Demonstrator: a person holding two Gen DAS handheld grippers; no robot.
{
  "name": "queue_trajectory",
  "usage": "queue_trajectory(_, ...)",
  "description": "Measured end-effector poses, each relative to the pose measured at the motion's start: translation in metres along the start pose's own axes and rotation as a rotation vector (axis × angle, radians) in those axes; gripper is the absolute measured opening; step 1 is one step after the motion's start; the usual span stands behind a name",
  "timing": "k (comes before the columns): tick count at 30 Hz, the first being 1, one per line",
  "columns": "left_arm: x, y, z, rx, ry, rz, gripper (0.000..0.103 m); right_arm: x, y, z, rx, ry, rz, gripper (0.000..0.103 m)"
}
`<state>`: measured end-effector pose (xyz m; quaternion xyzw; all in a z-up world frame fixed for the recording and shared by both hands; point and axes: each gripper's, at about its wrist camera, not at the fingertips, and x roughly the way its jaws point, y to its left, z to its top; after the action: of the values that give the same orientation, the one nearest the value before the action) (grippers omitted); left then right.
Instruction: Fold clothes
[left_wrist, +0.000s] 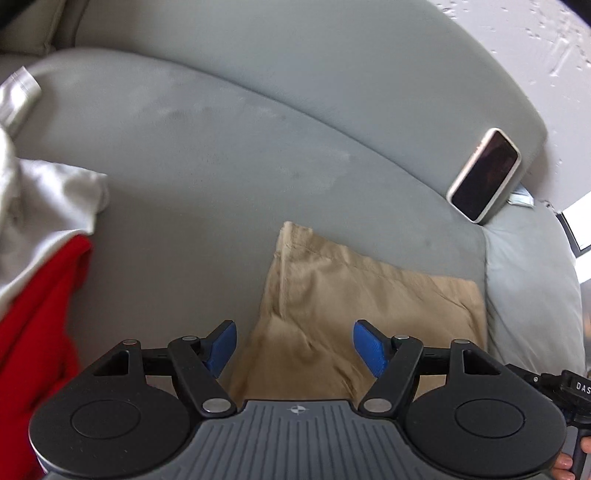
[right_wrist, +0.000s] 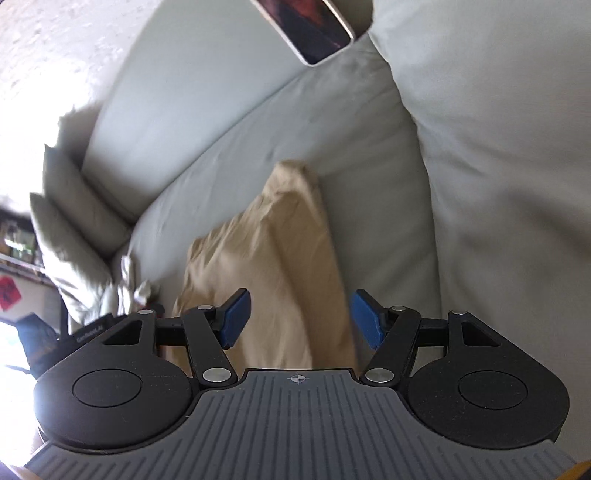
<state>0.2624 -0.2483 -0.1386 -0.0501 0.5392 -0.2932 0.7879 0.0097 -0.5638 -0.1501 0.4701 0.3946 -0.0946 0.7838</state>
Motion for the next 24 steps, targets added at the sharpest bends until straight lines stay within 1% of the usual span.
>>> queue_trajectory(3,0.022,0.008,0.004,-0.003,0.022,-0.041,0.067,0.021,-0.016,0.014,0.047,-0.025,0.019,0.064)
queue_trajectory(4,0.026,0.009,0.004,0.010,0.026,-0.062,0.067,0.027,-0.022,0.018,0.063,-0.034,0.031,0.063)
queue_trajectory(6,0.032,0.007,0.003,0.048,0.030,-0.099,0.067,0.036,-0.032,0.025,0.094,-0.045,0.082,0.063)
queue_trajectory(9,0.037,0.000,0.003,0.091,0.034,-0.102,0.066,0.050,-0.042,0.034,0.140,-0.023,0.163,0.061)
queue_trajectory(11,0.040,-0.004,0.002,0.120,0.036,-0.102,0.066,0.058,-0.040,0.038,0.146,-0.014,0.179,0.060)
queue_trajectory(14,0.042,-0.009,0.000,0.147,0.032,-0.086,0.066,0.070,-0.038,0.044,0.154,-0.001,0.202,0.047)
queue_trajectory(19,0.042,-0.013,-0.004,0.162,0.018,-0.070,0.066,0.089,-0.034,0.053,0.169,0.021,0.241,0.046)
queue_trajectory(20,0.041,-0.014,-0.006,0.161,0.013,-0.068,0.065,0.091,-0.032,0.054,0.163,0.021,0.236,0.044)
queue_trajectory(23,0.032,-0.016,-0.010,0.158,0.013,-0.072,0.062,0.090,-0.018,0.050,0.097,-0.003,0.147,0.006)
queue_trajectory(24,0.024,-0.016,-0.011,0.162,0.003,-0.074,0.061,0.089,-0.013,0.048,0.077,-0.013,0.125,0.005)
